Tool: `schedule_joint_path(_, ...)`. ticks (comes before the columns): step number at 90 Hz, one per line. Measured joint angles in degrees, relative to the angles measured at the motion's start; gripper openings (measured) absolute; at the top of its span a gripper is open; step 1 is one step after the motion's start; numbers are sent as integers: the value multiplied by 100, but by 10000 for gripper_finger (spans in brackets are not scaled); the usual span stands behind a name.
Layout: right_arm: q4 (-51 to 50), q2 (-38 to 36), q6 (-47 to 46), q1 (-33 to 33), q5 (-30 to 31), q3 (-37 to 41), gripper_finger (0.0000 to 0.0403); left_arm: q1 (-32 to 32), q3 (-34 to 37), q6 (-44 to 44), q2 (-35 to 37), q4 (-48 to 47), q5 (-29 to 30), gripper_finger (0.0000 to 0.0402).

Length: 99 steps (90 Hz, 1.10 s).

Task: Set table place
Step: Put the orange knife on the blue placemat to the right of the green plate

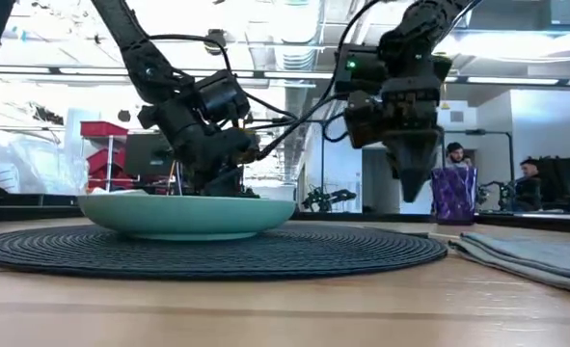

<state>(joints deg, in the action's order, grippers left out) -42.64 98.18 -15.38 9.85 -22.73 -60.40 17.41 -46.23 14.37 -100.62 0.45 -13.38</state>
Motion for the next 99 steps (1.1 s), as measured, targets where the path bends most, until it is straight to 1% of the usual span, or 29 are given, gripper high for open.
schedule_joint_path(9, -25, -119, -117, -60, -7, 219, 0, 0, -1, -3, 0, 3, 22, 0)
schedule_joint_path(20, -25, -143, -232, -285, -128, 616, 0, 0, -7, 114, 2, 20, 83, 0)
schedule_joint_path(33, 396, -143, -483, -561, -220, 1019, 0, 0, -9, 261, 7, 19, 102, 0)
schedule_joint_path(45, 955, -146, -709, -617, -374, 1193, 0, 0, -12, 291, 7, 20, 100, 0)
schedule_joint_path(66, 1377, -146, -734, -513, -395, 1267, 0, -2, -12, 378, 13, 17, 91, 0)
schedule_joint_path(80, 1639, -15, -1005, -440, -406, 1269, 0, -2, -18, 327, 17, -29, 78, 0)
schedule_joint_path(93, 2188, 189, -1142, -440, -545, 1267, 0, -2, -23, 149, 24, -83, 75, 0)
schedule_joint_path(99, 2307, 324, -1178, -438, -707, 1225, 0, -2, -23, 94, 24, -87, 74, 0)
